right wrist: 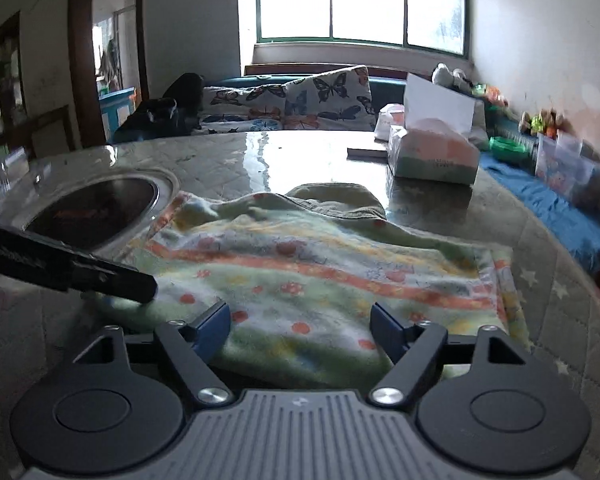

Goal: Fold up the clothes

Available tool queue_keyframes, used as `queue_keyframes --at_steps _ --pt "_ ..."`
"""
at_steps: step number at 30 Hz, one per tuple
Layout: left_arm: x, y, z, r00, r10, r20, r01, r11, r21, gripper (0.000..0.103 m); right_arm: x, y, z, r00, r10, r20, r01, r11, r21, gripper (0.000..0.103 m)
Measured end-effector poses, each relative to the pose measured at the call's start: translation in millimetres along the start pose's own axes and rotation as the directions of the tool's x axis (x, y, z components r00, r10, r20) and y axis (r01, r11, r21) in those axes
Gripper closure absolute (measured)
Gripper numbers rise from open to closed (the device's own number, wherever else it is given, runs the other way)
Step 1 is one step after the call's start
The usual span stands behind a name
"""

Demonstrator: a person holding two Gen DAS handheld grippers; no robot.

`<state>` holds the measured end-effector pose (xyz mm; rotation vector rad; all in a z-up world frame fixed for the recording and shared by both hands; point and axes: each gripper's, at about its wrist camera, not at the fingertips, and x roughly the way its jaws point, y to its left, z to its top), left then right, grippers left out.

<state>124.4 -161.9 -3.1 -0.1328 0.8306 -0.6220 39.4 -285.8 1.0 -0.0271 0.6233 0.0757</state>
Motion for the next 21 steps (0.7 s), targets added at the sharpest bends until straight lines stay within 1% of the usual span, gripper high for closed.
queue_keyframes --at_steps 3,5,7,11,13,16,18,20,21 --pt "-8 1 -1 1.000 0.007 0.020 -0.007 1.000 -0.002 0.075 -3 2 4 1.000 0.007 0.017 -0.007 1.000 0.003 0.022" --pt "-12 4 -3 0.999 0.019 0.034 -0.019 1.000 -0.002 0.075 -4 4 8 0.999 0.009 0.035 -0.009 1.000 0.006 0.017" --pt "-13 8 -4 0.999 0.025 0.036 -0.025 1.000 -0.011 0.075 -1 10 10 0.999 0.020 0.046 -0.020 1.000 0.006 0.014" --pt "-14 12 -8 0.999 0.046 0.028 -0.046 0.999 -0.014 0.074 10 22 10 0.999 0.034 0.029 -0.033 0.999 -0.018 0.012" --pt "-16 15 -9 0.998 0.049 0.027 -0.048 0.998 -0.027 0.071 14 27 7 0.999 0.027 0.020 -0.027 0.999 -0.042 0.010" --pt "-16 19 -12 0.998 0.054 0.020 -0.054 0.998 -0.029 0.071 17 30 5 1.000 0.021 0.003 -0.021 0.998 -0.061 0.008" --pt "-17 22 -13 0.998 0.056 0.018 -0.055 0.998 -0.038 0.071 15 31 6 1.000 0.021 0.010 -0.021 0.998 -0.062 0.007" --pt "-21 24 -14 0.998 0.053 0.025 -0.052 0.998 -0.047 0.068 12 32 8 1.000 0.022 0.022 -0.020 0.998 -0.064 0.000" --pt "-23 24 -15 0.998 0.053 0.029 -0.052 0.997 -0.051 0.065 11 34 9 0.999 0.020 0.029 -0.018 0.998 -0.067 0.000"
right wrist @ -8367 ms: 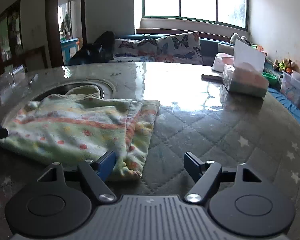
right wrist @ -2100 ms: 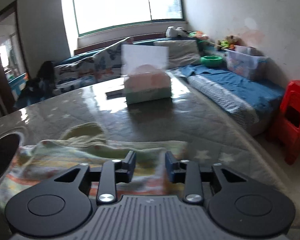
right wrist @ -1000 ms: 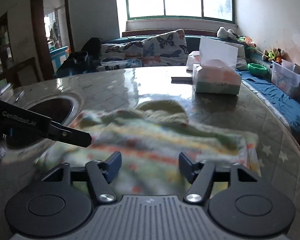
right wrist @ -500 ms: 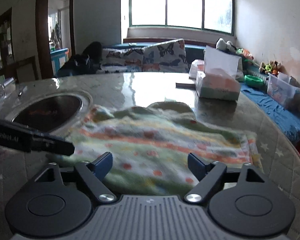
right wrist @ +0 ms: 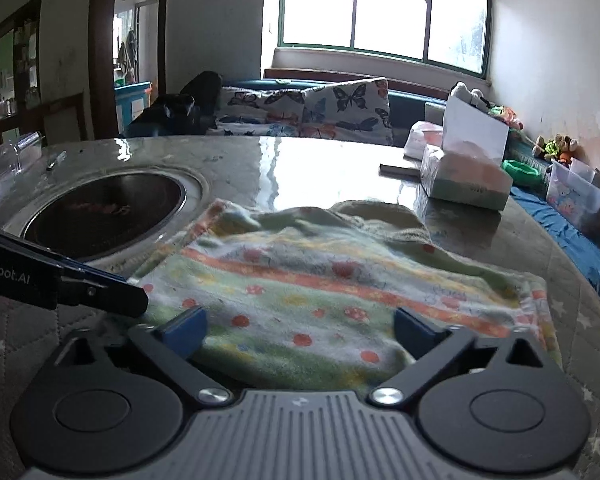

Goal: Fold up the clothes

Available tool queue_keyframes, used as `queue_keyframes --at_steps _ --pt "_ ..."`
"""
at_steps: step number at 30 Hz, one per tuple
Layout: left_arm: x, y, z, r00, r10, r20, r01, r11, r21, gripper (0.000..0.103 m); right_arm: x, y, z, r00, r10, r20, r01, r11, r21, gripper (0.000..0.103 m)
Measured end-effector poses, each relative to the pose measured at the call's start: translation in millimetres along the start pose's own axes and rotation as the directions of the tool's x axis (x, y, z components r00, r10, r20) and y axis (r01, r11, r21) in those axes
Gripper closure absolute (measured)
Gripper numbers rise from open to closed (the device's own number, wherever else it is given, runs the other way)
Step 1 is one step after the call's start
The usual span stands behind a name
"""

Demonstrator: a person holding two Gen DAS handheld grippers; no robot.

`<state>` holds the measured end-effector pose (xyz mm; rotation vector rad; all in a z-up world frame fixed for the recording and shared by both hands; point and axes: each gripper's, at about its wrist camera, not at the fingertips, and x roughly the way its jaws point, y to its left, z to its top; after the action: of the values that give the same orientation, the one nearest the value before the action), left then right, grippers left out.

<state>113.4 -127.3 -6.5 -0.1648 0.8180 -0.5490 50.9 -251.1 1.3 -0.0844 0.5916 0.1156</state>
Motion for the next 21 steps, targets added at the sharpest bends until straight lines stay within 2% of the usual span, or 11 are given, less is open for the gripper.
queue_keyframes --at_steps 2,4,9,12,14,16,21 --pt "-3 1 -2 1.000 0.010 0.003 -0.010 1.000 0.000 0.063 3 4 -1 1.000 0.009 -0.006 -0.009 1.000 -0.013 0.000" --pt "-6 2 -4 1.000 0.029 -0.001 -0.029 1.000 0.003 0.055 5 7 -2 1.000 0.003 -0.010 -0.003 1.000 -0.022 0.000" --pt "-11 4 -6 0.998 0.060 0.001 -0.060 0.998 0.012 0.045 0 8 -3 1.000 -0.013 -0.003 0.013 1.000 -0.026 0.000" --pt "-15 5 -7 0.998 0.067 0.005 -0.067 0.998 0.015 0.032 -4 8 -4 1.000 -0.028 0.001 0.028 0.999 -0.033 0.000" --pt "-15 4 -8 0.997 0.073 0.009 -0.074 0.997 0.024 0.029 -7 8 -5 0.999 -0.035 0.001 0.035 0.999 -0.036 0.000" --pt "-17 2 -10 0.997 0.078 0.007 -0.078 0.996 0.032 0.021 -8 7 -6 0.999 -0.037 -0.002 0.037 0.999 -0.033 0.000" --pt "-20 -3 -14 0.995 0.099 0.006 -0.100 0.994 0.054 0.008 -12 6 -8 0.999 -0.046 -0.006 0.046 0.999 -0.012 0.000"
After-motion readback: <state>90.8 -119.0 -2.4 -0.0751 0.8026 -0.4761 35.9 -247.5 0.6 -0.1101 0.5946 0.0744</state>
